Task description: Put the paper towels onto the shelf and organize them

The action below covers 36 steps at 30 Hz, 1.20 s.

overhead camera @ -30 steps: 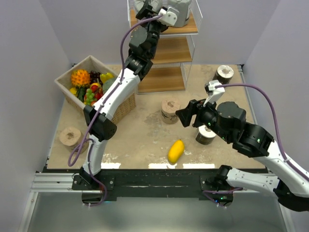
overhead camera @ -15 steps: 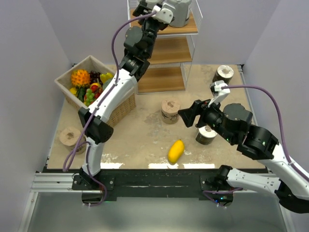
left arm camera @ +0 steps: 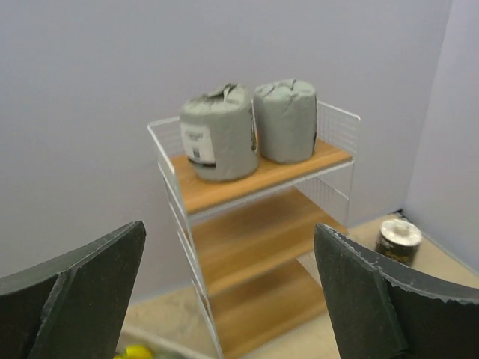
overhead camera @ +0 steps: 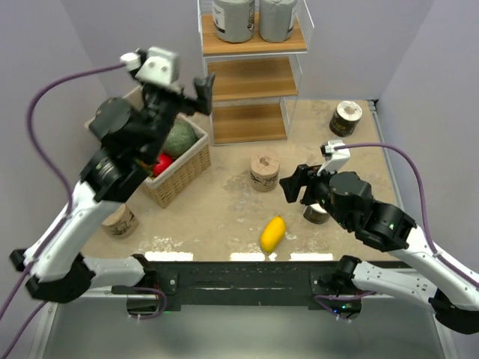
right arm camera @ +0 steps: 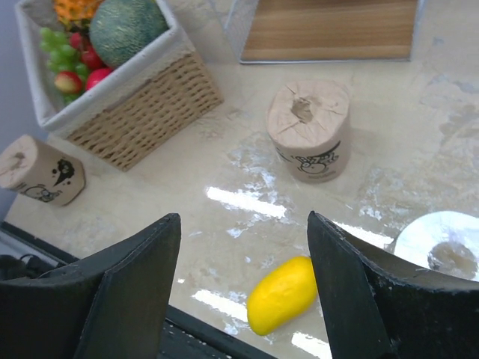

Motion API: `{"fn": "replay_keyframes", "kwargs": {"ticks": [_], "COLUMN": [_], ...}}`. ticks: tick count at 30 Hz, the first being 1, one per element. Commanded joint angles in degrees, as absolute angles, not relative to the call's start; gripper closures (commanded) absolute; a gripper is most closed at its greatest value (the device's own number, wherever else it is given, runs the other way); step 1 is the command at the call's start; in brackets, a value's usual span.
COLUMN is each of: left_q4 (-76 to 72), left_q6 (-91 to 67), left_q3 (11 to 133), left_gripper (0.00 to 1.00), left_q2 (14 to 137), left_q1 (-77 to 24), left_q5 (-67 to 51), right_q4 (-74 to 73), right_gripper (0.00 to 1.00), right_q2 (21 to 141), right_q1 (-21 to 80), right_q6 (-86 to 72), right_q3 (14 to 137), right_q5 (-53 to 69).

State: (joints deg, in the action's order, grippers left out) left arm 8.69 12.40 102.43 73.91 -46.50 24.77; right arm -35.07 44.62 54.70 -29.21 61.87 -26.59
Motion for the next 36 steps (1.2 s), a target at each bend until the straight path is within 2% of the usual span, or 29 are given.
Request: {"fn": "replay_keyframes", "kwargs": {"ticks": [1, 6, 11, 17, 21, 25, 30, 36], "left_q4": [26.6, 34.2, 29.6, 21.6, 20.0, 19.7, 20.0, 20.0], "left_q6": [-5.7, -15.6, -18.1, -18.7, -17.5, -15.5, -14.9, -14.8], "left_q3": [88.0, 70.4, 52.8, 39.4, 38.8, 38.6, 39.3, 39.1], "left_gripper": [0.0, 0.0, 0.0, 0.0, 0.0, 0.0, 0.0, 0.0], "left_q2": [65.2, 53.1, 39.6, 29.2, 26.9, 27.9, 29.4, 28.9], "left_q1": [-46.3, -46.2, -46.2, -46.2, -46.2, -46.1, -46.2, -46.2], "left_q5": [23.3, 24.2, 23.6, 23.6, 21.7, 19.9, 18.1, 18.3], "right_q4": [-34.0, -32.3, -30.7, -27.7, -28.1, -22.8, -22.5, -26.9], "right_gripper": [0.27, 0.26, 0.26, 0.28, 0.29, 0.29, 0.28, 0.3], "right_q2": [45.7, 52.8, 61.2, 70.5, 74.3, 76.1, 82.4, 86.9], "right_q1": [54.7, 54.7, 54.0, 42.7, 37.5, 31.1, 29.5, 29.5], "right_q6": [-31.9, -32.5, -32.3, -30.1, -29.5, -27.9, -30.3, -32.7], "right_q3": [60.5, 59.9, 62.7, 67.7, 70.0, 68.5, 70.7, 73.6], "right_q5": [-31.1, -32.5, -34.2, -27.5, -25.6, -14.6, -10.0, -13.8]}}
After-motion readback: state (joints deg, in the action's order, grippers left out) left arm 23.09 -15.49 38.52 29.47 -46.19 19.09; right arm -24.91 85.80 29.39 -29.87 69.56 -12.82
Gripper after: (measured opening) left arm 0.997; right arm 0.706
